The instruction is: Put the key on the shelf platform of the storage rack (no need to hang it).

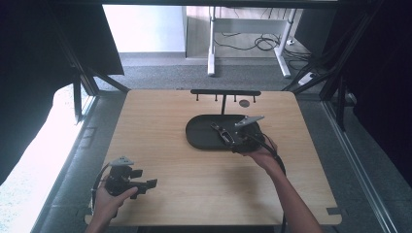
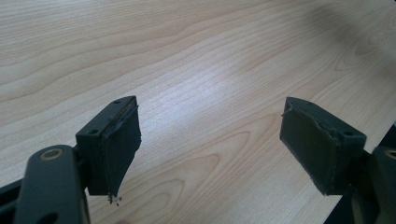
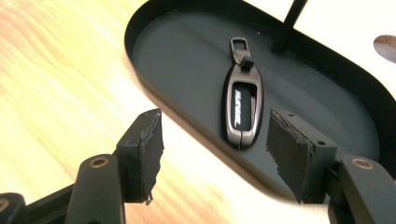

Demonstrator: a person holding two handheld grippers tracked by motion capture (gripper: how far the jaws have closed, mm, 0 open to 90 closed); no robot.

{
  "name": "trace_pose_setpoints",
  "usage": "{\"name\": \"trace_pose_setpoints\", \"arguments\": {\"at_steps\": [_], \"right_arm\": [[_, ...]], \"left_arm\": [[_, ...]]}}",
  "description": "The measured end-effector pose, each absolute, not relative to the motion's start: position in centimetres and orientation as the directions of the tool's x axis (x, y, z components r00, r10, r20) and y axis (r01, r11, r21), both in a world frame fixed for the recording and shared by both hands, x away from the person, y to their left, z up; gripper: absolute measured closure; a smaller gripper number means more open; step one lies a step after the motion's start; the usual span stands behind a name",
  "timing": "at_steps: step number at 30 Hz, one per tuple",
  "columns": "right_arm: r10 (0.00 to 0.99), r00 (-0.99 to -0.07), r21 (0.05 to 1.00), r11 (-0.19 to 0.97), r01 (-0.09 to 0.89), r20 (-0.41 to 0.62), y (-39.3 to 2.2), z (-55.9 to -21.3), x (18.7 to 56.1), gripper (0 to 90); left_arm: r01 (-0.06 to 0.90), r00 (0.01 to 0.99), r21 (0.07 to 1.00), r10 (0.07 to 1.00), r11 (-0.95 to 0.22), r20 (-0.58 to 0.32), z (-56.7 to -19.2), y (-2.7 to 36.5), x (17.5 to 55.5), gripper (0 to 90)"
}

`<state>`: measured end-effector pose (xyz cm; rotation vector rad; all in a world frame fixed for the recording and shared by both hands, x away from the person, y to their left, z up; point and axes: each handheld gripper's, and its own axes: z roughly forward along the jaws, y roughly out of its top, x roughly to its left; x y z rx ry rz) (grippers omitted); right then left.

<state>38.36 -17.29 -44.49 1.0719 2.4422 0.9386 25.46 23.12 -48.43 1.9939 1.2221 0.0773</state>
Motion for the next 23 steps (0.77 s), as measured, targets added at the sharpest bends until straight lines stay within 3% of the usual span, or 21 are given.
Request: {"name": "trace_pose_setpoints", "arguments": {"at_steps": [15, 23], "right_arm": [[0.731, -0.681, 0.726, 0.452, 0.519, 0.031, -22.5, -47.3, 31.6, 38.2], [0.743, -0.669, 0.738, 0.434, 0.517, 0.031, -23.1, -47.8, 30.9, 36.0]], "left_arm": [[0.732, 0.537, 0.638, 0.778, -0.238, -0.326, -48.5, 22.9, 25.4, 20.6], [0.732, 0.537, 0.639, 0.777, -0.236, -0.328, -48.5, 22.8, 25.5, 20.6]]}}
